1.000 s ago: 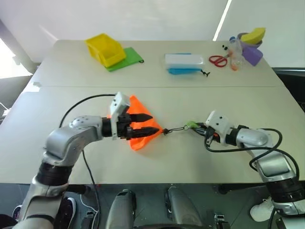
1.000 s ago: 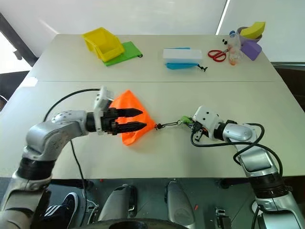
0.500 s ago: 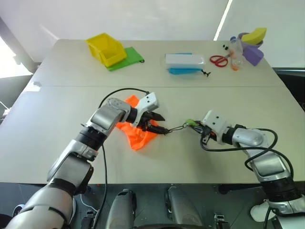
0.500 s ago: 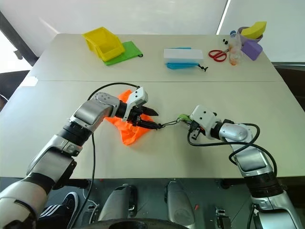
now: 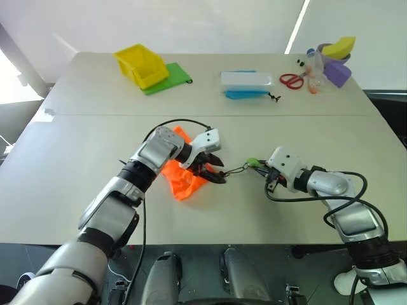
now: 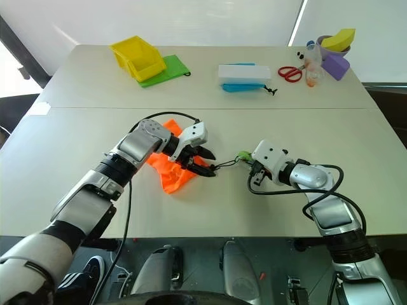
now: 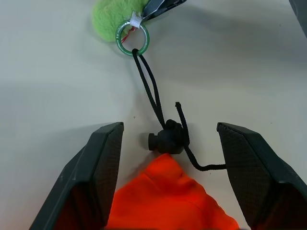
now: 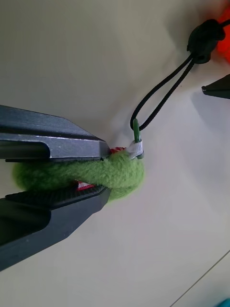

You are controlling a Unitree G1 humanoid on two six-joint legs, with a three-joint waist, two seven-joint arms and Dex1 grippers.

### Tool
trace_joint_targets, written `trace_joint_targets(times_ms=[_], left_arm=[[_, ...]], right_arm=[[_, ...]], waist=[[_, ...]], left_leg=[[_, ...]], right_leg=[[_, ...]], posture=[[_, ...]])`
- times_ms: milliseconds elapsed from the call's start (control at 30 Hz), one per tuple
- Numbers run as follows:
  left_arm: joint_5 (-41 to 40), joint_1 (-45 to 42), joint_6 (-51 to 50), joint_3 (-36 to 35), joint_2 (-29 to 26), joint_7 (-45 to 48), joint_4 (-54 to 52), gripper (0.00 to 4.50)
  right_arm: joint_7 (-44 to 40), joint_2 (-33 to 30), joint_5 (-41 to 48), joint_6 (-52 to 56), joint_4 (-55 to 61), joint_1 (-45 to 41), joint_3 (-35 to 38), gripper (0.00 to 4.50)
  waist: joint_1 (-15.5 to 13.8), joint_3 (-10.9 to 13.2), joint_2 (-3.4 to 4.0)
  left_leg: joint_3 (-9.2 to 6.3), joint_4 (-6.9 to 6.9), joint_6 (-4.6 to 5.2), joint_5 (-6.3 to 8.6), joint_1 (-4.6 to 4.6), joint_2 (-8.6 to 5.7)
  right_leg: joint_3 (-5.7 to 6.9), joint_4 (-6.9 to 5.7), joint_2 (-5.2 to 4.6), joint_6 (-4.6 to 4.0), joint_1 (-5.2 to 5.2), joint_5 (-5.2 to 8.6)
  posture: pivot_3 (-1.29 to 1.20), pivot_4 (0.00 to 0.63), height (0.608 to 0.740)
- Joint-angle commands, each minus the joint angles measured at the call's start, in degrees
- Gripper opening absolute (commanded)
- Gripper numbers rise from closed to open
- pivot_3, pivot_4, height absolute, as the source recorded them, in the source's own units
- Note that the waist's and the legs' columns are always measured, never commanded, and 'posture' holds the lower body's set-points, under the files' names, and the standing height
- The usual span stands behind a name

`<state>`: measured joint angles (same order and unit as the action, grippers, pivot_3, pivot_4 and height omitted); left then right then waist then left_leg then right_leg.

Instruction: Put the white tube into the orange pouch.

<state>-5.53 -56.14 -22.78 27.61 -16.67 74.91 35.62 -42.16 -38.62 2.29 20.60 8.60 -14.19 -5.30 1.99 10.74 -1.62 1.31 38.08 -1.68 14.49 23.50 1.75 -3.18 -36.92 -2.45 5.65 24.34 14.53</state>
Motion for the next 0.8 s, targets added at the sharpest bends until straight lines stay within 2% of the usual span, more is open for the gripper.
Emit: trace_joint_targets(times_ms=[33,100,200,600,800], left_arm=[[1.05,-0.62,0.55,-0.77,0.64,0.63,0.12,3.09],[2.19,0.13,2.17,-0.41,0.68,-0.2,-0.19,2.45],[2.87,0.38,1.58,-0.77,0.98,-0.52,-0.2,1.05],[3.2,1.8,0.0,-0.78,-0.29,2.16,-3.12,1.05],[4.28,4.22,0.62,0.1,-3.61,3.44,-8.18,1.05]], right_arm=[[0.42,0.15,-0.21,-0.23,1.98,-0.6,0.4,0.62],[0.47,0.12,-0.24,-0.23,2.02,-0.68,0.38,0.62],[0.44,0.13,-0.17,-0.17,1.88,-1.06,0.44,0.62],[0.46,0.08,-0.41,-0.68,1.49,-1.6,0.58,0.62],[3.52,-0.46,-2.56,-2.92,-2.82,-3.54,2.58,0.62]], waist=[[0.03,0.0,0.0],[0.02,0.0,0.0],[0.01,0.0,0.0],[0.09,0.0,0.0],[0.47,0.0,0.0]], left_leg=[[0.0,0.0,0.0,0.0,0.0,0.0],[-0.01,0.0,0.0,0.0,0.0,0.0],[-0.01,0.0,0.0,0.0,0.0,0.0],[-0.02,0.0,0.0,0.0,-0.01,0.0],[-0.01,0.0,0.0,0.0,-0.02,0.01]], right_leg=[[0.0,-0.01,0.0,0.0,0.0,0.0],[0.0,-0.02,0.01,0.01,0.0,0.0],[0.0,-0.02,0.01,0.07,0.0,-0.04],[0.01,-0.04,0.02,0.12,0.0,-0.05],[0.0,-0.06,0.01,0.11,0.0,-0.05]], posture=[[0.0,0.15,0.74],[0.0,0.15,0.74],[0.0,0.15,0.74],[0.0,0.15,0.74],[0.0,0.15,0.74]])
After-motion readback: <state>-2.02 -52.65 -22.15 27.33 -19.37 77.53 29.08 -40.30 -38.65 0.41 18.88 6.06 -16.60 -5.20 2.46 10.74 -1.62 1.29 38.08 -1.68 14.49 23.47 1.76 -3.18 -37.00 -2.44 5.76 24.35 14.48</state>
